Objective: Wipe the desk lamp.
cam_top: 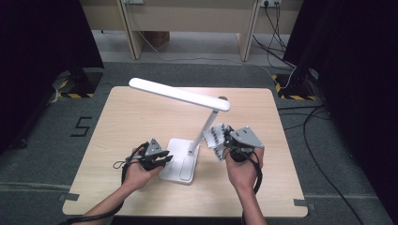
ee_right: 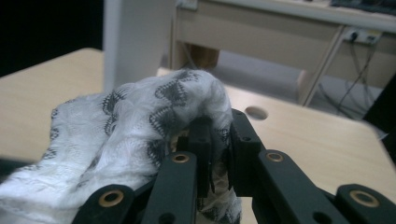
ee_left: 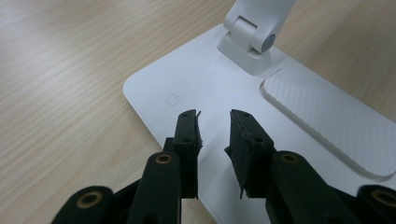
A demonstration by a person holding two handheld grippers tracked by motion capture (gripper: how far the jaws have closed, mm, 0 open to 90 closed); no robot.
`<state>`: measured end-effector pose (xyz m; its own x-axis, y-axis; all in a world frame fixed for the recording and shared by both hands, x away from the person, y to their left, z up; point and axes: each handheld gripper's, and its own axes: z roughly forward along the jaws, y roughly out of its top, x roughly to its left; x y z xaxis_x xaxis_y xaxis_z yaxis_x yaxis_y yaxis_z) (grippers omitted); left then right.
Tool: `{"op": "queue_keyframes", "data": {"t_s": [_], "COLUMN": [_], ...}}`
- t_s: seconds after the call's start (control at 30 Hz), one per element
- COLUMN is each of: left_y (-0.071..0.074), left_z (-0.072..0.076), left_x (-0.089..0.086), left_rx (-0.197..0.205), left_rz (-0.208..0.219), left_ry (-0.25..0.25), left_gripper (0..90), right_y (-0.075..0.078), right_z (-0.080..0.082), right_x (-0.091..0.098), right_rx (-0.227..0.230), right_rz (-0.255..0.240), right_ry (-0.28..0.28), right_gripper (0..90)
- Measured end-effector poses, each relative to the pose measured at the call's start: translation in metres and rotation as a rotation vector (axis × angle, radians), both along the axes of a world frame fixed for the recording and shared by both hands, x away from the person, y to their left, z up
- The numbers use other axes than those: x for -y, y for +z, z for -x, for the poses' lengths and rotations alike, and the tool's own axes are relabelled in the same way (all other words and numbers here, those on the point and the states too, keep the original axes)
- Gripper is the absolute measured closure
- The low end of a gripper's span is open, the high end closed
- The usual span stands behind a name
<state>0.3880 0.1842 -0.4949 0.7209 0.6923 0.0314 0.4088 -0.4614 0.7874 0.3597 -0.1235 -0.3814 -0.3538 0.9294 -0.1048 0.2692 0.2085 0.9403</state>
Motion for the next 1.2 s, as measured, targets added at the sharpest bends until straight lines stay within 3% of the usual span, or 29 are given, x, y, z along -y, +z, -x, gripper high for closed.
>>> {"op": "queue_keyframes", "data": {"t_s": [0.1,0.3,0.6,0.73,0.9,1.2], "left_y": [-0.002,-0.004,-0.008,-0.009,-0.009,-0.009], "left_z": [0.001,0.001,0.0,-0.001,-0.002,-0.002], "left_x": [0.0,0.0,-0.001,-0.001,-0.002,-0.002], "left_rx": [-0.007,-0.01,-0.025,-0.024,-0.031,-0.03], "left_rz": [-0.006,-0.011,-0.016,-0.01,-0.008,-0.003], "left_ry": [-0.003,-0.003,-0.001,0.001,0.001,-0.007], "left_gripper": [72.1,72.2,72.3,72.3,72.5,73.3], "right_y": [0.011,0.022,0.042,0.044,0.039,0.04], "right_z": [-0.002,-0.005,-0.007,-0.004,0.0,0.002], "right_x": [0.004,0.003,-0.002,-0.004,-0.008,-0.015], "right_rx": [0.041,0.076,0.147,0.149,0.148,0.182], "right_rz": [-0.017,-0.036,-0.075,-0.104,-0.102,-0.044], "right_ry": [-0.037,-0.078,-0.092,-0.093,-0.085,-0.081], "right_gripper": [82.5,82.4,81.8,81.5,80.4,79.1]}}
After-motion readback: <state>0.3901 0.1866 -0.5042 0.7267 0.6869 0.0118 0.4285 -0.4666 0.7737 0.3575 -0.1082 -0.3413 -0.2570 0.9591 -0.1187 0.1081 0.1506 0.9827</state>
